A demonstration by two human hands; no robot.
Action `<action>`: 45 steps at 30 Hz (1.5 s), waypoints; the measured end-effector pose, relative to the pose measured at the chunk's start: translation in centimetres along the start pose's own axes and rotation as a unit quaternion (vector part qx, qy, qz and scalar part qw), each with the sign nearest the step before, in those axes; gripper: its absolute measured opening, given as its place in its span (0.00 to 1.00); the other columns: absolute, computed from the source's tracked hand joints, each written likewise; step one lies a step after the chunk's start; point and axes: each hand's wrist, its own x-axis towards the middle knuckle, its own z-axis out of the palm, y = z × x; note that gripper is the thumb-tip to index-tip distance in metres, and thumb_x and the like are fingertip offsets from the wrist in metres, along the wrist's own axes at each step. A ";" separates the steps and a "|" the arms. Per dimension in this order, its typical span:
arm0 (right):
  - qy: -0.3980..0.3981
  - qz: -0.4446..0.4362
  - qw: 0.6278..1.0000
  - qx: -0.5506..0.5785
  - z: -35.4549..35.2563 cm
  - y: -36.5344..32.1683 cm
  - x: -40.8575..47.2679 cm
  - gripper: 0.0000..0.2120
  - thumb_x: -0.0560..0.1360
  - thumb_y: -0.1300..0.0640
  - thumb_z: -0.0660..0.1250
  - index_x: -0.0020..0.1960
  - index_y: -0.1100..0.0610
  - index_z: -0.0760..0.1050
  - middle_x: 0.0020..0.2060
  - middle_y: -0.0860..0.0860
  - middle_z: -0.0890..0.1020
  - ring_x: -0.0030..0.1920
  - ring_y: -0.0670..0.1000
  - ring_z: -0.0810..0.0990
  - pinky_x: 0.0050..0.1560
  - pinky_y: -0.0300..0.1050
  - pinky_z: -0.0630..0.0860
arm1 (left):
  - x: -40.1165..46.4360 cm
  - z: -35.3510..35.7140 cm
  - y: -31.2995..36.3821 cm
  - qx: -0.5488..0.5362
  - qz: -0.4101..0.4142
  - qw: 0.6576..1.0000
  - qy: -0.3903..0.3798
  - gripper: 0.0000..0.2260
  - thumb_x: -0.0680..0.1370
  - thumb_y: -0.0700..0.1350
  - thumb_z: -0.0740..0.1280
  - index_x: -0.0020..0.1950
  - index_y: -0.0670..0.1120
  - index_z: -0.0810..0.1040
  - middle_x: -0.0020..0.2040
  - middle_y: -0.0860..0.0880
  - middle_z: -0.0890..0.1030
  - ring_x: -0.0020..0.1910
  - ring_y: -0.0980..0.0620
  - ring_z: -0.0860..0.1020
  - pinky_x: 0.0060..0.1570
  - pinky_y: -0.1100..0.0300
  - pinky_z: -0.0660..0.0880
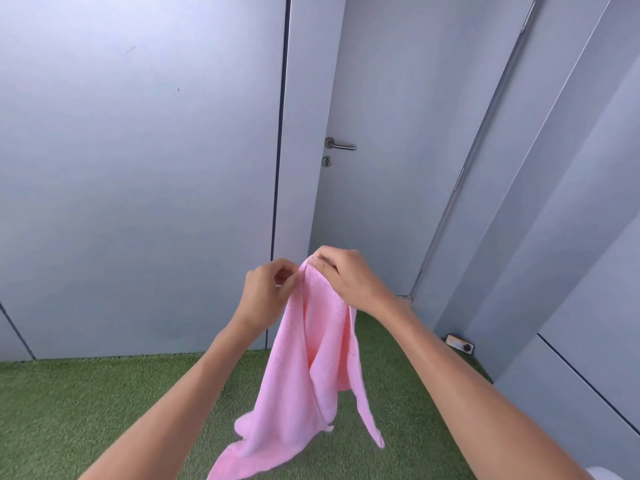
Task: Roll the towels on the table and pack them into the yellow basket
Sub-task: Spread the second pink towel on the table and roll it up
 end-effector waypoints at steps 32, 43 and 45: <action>0.040 0.243 0.924 0.291 2.0 1.6 -4.4 0.05 0.80 0.58 0.61 0.51 0.58 0.74 0.34 0.51 0.75 0.29 0.49 0.73 0.28 0.43 0.67 | -1.7 -0.2 -6.9 0.083 -0.071 0.993 -0.049 0.04 0.79 0.38 0.63 0.46 0.45 0.76 0.44 0.47 0.81 0.41 0.48 0.79 0.45 0.54 0.76; 0.046 0.299 0.872 0.384 4.4 -1.8 -1.8 0.07 0.80 0.60 0.61 0.53 0.65 0.71 0.50 0.70 0.80 0.43 0.63 0.84 0.38 0.49 0.82 | -15.8 5.6 -9.4 0.128 -0.028 0.990 -0.051 0.40 0.67 0.60 0.74 0.72 0.54 0.59 0.66 0.55 0.63 0.62 0.54 0.67 0.56 0.58 0.70; 0.066 0.298 0.862 0.404 3.8 -2.4 -1.0 0.06 0.80 0.61 0.61 0.51 0.65 0.71 0.50 0.70 0.80 0.41 0.62 0.84 0.36 0.48 0.81 | -14.5 5.8 -10.1 0.163 -0.065 0.984 -0.015 0.39 0.68 0.57 0.75 0.72 0.53 0.59 0.66 0.52 0.65 0.60 0.50 0.69 0.51 0.55 0.73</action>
